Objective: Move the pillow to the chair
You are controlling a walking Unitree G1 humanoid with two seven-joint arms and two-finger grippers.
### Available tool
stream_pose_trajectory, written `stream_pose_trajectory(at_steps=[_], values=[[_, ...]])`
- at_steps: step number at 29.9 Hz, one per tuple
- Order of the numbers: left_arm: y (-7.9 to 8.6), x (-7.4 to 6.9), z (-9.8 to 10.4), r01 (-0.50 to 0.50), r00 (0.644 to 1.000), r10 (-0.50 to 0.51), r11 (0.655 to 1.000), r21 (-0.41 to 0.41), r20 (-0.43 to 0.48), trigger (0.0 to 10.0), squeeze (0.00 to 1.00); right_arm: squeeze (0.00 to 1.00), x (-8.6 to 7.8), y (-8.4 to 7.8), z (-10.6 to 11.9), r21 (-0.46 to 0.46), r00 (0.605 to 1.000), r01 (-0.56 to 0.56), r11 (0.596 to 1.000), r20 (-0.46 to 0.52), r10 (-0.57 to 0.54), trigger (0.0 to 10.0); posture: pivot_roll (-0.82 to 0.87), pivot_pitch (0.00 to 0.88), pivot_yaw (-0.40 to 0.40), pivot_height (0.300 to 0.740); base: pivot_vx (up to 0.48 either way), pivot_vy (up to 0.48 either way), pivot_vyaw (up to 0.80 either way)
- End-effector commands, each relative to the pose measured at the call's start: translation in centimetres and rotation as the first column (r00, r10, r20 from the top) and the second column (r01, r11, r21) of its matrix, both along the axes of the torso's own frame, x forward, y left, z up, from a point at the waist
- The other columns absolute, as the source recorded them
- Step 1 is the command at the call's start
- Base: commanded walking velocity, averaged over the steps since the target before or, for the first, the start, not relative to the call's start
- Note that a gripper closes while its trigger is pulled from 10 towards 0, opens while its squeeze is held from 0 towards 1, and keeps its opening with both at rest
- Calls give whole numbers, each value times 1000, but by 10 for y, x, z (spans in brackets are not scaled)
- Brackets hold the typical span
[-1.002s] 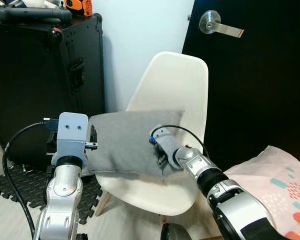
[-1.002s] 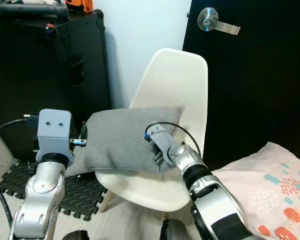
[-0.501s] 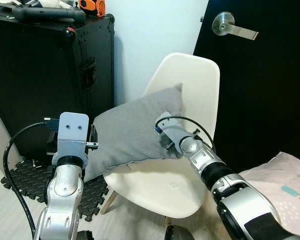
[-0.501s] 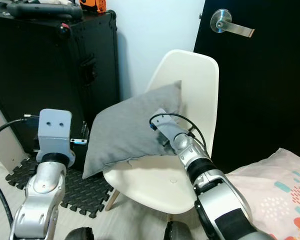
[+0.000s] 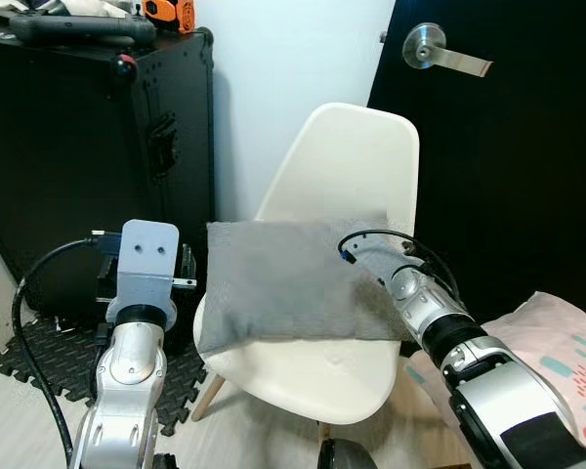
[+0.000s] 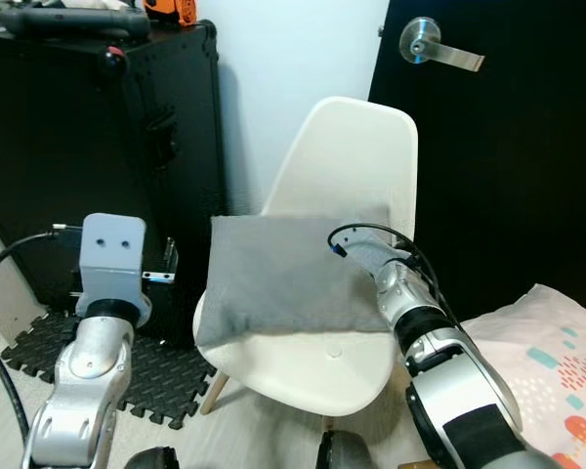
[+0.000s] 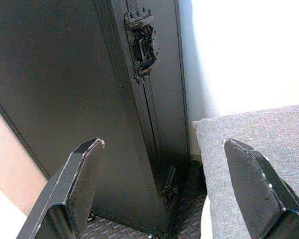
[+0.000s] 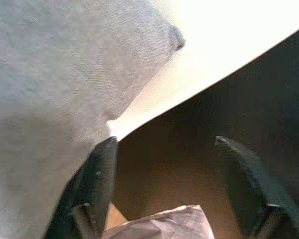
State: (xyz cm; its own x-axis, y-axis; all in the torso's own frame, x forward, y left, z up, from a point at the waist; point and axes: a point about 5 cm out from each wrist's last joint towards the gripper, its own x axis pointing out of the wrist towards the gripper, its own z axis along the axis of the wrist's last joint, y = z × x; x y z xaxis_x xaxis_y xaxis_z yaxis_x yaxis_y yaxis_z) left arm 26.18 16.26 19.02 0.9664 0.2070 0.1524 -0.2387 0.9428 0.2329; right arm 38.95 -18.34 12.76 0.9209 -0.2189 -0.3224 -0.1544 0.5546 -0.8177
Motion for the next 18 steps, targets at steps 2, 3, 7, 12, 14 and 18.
stream_pose_trajectory(at_steps=[2, 3, 7, 12, 14, 18], values=[[-1, 3, -3, 8, 1000, -8, 1000, -11, -15, 10000, 0, 1000, 1, -16, 7, -24, 998, 53, 998, 33, -52, 10000, 71, 0, -126, 501, 0, 0, 0], [-1, 3, -3, 8, 1000, -8, 1000, -11, -15, 10000, 0, 1000, 1, -16, 7, -24, 998, 53, 998, 33, -52, 10000, 71, 0, -126, 501, 0, 0, 0], [-1, 3, -4, 11, 1000, -11, 1000, -11, -17, 10000, 0, 1000, 2, -25, 13, -28, 995, 74, 997, 64, -72, 10000, 68, 0, -123, 501, 0, 0, 0], [-3, 3, -7, 47, 999, -47, 999, -8, -26, 10000, 0, 0, 3, 14, 24, 674, 982, -188, 715, 143, 123, 10000, 37, 0, -121, 506, 0, 0, 0], [-3, 2, -9, 50, 998, -50, 999, -7, -30, 10000, 0, 0, 0, 20, 28, 750, 969, -245, 615, 188, 157, 10000, 37, 0, -121, 511, 0, 0, 0], [3, -4, -17, 40, 997, -41, 999, -7, -58, 10000, 0, 0, -16, 31, 30, 854, 936, -347, 387, 292, 194, 10000, 10, 0, -130, 526, 0, 0, 0]])
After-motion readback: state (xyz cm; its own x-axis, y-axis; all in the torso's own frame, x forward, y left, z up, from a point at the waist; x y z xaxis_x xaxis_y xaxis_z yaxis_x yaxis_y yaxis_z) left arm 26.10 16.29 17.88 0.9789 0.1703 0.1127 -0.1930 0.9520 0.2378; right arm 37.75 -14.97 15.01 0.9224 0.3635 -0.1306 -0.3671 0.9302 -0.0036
